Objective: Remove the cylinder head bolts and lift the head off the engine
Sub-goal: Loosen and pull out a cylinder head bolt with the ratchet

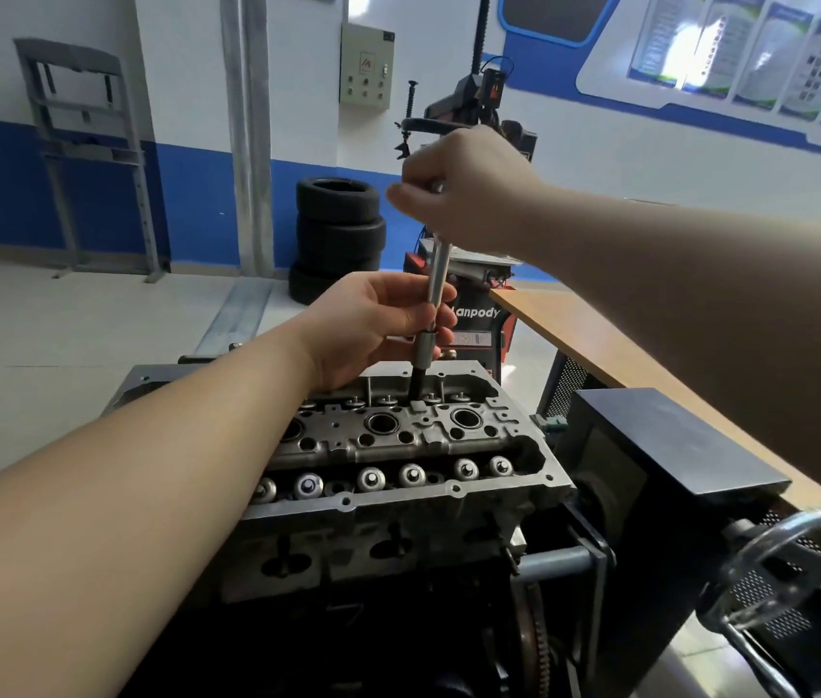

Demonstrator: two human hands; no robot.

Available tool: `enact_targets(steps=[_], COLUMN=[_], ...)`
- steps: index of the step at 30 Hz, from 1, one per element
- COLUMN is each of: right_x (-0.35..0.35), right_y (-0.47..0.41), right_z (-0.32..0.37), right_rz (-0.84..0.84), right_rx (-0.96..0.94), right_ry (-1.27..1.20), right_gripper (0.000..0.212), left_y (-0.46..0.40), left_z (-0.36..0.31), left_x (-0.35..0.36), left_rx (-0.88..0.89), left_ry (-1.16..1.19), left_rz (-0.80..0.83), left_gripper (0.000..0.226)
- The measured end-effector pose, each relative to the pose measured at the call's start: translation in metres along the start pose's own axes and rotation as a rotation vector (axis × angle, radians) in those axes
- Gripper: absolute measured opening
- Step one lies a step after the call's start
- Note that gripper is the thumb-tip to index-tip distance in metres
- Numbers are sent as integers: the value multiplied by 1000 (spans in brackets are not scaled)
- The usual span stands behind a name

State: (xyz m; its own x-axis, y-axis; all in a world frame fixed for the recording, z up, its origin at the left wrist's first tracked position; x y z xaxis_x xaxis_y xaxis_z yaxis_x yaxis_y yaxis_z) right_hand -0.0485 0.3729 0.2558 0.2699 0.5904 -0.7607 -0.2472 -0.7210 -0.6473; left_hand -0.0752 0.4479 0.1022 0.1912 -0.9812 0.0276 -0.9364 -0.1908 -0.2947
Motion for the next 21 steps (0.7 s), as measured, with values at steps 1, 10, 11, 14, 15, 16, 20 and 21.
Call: enact_targets(steps=[1,10,11,14,15,16,20,21], right_x=[1,4,3,-1,-2,-2,-4,-5], right_y=[-4,-10,-6,3,3,2,0,-1], right_z=[-2,20,14,-3,-6,-8,8,17], right_rz=[-4,-16,14,18,14,26,16,-16], right_rx=[27,-97,-87,26,58,98,130,79], right_ry=[91,349,220,1,61,166,575,616], right_gripper=[45,53,50,35,32,28,17,20], left_y=[-1,2,2,-1,-2,-2,1,3], left_z=[0,3,4,3,2,1,0,0], left_x=[-1,-6,-2,4,5,5,3,2], left_rx=[10,-14,-21,2,14,23,51,57], left_ry=[-20,-13,-22,-94,-104,-106,-84,-79], left_rz=[-13,18,26,-15,-28,-38,-65,-67], left_gripper=[24,40,39,26,24,26,36,37])
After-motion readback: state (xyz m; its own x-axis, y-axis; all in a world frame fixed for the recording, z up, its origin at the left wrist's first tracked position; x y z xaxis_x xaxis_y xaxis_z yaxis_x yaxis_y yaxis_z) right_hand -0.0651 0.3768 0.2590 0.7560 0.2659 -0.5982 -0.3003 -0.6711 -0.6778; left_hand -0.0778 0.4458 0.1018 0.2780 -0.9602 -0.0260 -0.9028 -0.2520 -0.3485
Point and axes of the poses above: each hand's wrist, its own y-axis away from the middle knuckle, its own x-axis out of the palm, z = x × y, the point moved 8 cm from there along -y, towards the middle knuckle, and after that the axes turned 5 degrees about -z, right-handed, at the moved point
